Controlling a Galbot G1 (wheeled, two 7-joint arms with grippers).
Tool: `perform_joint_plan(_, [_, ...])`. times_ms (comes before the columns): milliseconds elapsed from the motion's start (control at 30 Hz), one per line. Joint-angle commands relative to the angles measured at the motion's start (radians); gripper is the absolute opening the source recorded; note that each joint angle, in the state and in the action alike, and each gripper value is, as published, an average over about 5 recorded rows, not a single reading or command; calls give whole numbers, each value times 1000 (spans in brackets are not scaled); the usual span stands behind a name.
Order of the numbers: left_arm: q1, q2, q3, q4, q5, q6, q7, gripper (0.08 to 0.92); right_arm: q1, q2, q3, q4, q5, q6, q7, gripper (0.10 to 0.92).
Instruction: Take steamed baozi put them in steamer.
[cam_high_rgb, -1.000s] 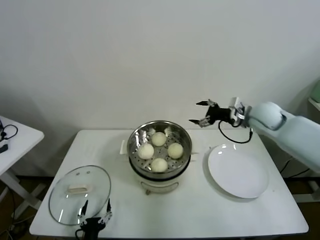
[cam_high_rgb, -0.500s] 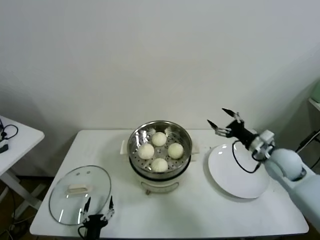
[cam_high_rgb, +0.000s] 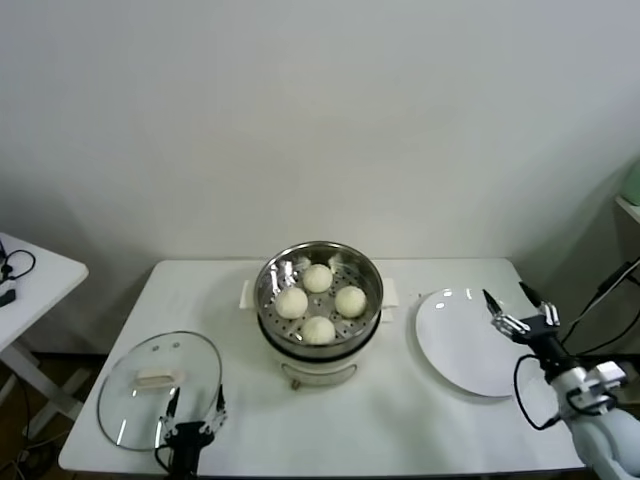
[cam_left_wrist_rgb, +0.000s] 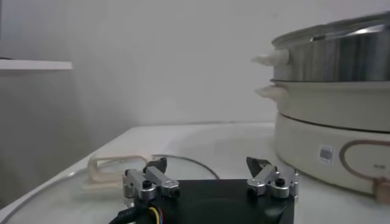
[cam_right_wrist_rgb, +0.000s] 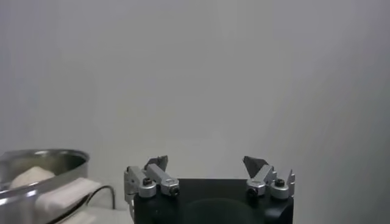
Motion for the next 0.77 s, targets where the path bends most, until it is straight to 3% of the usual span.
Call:
perform_joint_plan(33, [-7,-31,1,-10,2,2,-2,823,-149,139,118,-51,104,139,11,823])
perform_joint_plan(767, [9,-26,-7,-41,6,10,-2,823,-112,202,70,-35,104,129,17,823])
